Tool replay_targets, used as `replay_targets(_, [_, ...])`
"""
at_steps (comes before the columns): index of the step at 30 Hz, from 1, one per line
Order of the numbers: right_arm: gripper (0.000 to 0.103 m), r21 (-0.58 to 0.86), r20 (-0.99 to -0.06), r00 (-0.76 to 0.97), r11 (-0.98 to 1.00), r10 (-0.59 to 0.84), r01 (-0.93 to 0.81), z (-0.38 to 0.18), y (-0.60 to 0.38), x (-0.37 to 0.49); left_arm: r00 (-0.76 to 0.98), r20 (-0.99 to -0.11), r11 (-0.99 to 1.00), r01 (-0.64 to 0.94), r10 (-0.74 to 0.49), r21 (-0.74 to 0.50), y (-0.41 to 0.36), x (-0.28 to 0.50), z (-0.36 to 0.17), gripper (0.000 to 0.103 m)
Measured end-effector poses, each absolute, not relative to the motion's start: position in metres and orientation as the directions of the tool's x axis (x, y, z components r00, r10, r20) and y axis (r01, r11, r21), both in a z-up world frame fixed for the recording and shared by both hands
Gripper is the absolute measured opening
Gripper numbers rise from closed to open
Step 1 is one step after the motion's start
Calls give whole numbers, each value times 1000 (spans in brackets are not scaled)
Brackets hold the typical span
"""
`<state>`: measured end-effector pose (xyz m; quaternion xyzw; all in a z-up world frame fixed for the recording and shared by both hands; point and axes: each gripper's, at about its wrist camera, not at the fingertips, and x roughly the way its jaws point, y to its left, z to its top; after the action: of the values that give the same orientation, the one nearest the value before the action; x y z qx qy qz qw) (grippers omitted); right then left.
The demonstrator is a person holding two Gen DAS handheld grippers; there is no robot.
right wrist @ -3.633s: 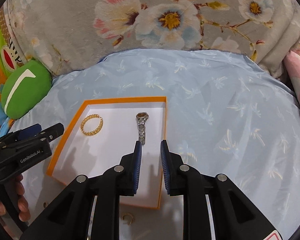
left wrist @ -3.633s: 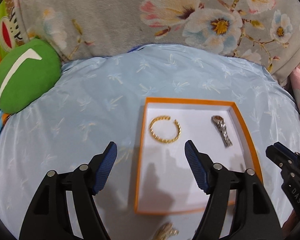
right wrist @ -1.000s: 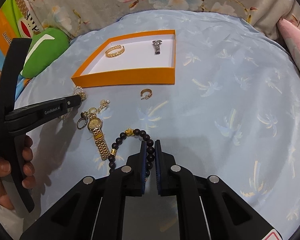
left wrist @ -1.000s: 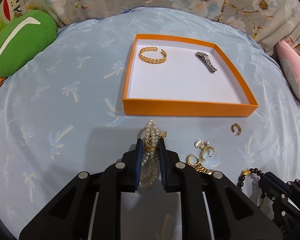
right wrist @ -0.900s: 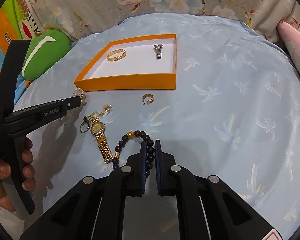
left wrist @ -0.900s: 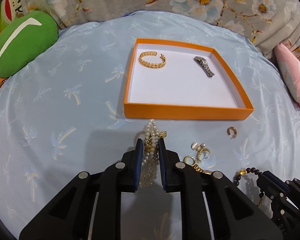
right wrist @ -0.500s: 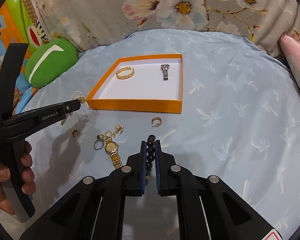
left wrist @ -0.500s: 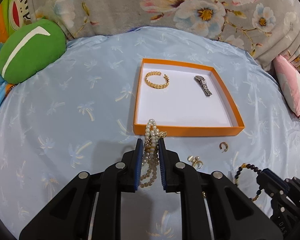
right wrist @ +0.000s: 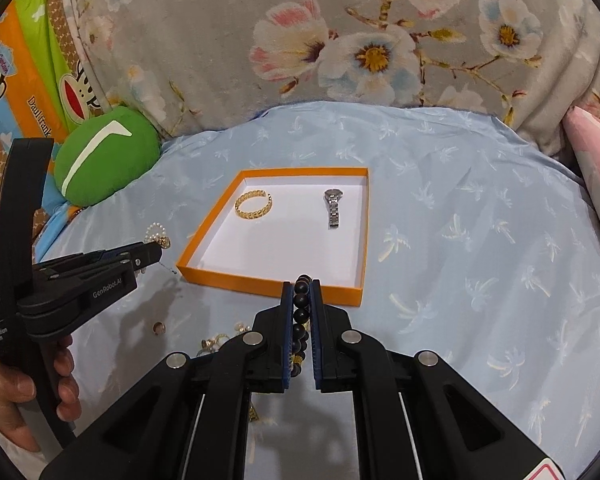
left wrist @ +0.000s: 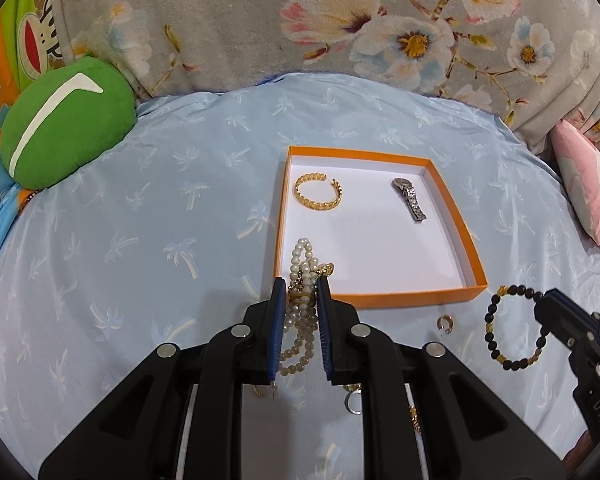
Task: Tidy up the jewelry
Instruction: 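Lower pearl strand and bead bracelet into the box and open both tools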
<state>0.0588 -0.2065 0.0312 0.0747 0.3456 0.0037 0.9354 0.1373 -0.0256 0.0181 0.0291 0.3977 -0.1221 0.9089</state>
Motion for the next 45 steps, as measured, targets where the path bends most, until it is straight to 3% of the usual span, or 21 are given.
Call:
replay_targets(11, [7,174,-642,761,984,92,28,40,-214,116,661,-723,967,252,-204,-42,-46,181,19,15])
replay_targets(22, [7,206,-689,716,978,114,43,7,-219,169,635,-744,963,264,-208,-44,-75,222,-3,15])
replay_targets(45, [8,164,-748,661,983,67,86,-40,-229,200,588,-791,972,234,-168,-32,-85,250,-50,16])
